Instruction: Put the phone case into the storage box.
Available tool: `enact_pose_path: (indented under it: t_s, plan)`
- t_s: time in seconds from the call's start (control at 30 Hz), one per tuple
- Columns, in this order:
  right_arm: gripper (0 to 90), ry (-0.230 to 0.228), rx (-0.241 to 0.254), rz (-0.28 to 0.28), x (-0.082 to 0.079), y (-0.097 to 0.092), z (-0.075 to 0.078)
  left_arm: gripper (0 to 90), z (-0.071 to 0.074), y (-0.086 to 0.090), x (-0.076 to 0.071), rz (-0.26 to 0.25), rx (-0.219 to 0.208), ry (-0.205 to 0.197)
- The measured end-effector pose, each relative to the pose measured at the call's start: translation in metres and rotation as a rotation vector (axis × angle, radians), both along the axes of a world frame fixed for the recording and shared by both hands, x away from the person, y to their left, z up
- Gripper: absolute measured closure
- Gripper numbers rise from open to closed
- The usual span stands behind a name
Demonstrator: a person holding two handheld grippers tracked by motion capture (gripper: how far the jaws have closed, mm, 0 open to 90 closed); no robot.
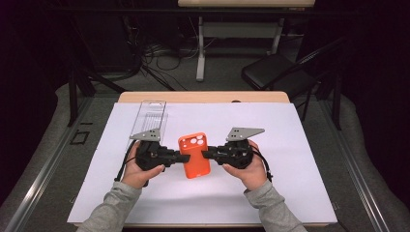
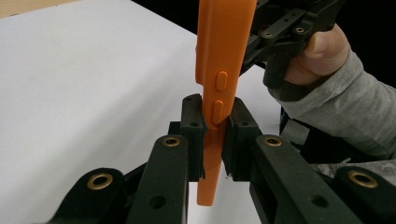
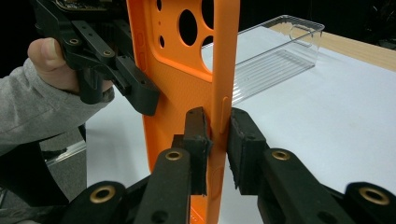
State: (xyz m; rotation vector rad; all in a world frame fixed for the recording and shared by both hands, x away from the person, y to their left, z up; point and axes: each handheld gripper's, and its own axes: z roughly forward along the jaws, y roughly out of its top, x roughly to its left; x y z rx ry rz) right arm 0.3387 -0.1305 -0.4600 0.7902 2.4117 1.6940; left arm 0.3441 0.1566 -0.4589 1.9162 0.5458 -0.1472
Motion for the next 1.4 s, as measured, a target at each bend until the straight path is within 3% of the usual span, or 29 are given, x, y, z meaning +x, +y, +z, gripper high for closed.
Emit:
enact_pose_path:
  t_s: [0.77,1.4]
  plan:
    - [81.7,-0.013,0.004,0.014,0.0008,-0.0016,-0.0001,80.2,0.0004,0.0023,0.0010,-0.006,-0.004,0.002]
    - [82.3,0.008,0.023,0.012,0.0018,-0.0026,-0.0028,80.1,-0.0003,0.0020,0.0015,-0.004,-0.003,0.007]
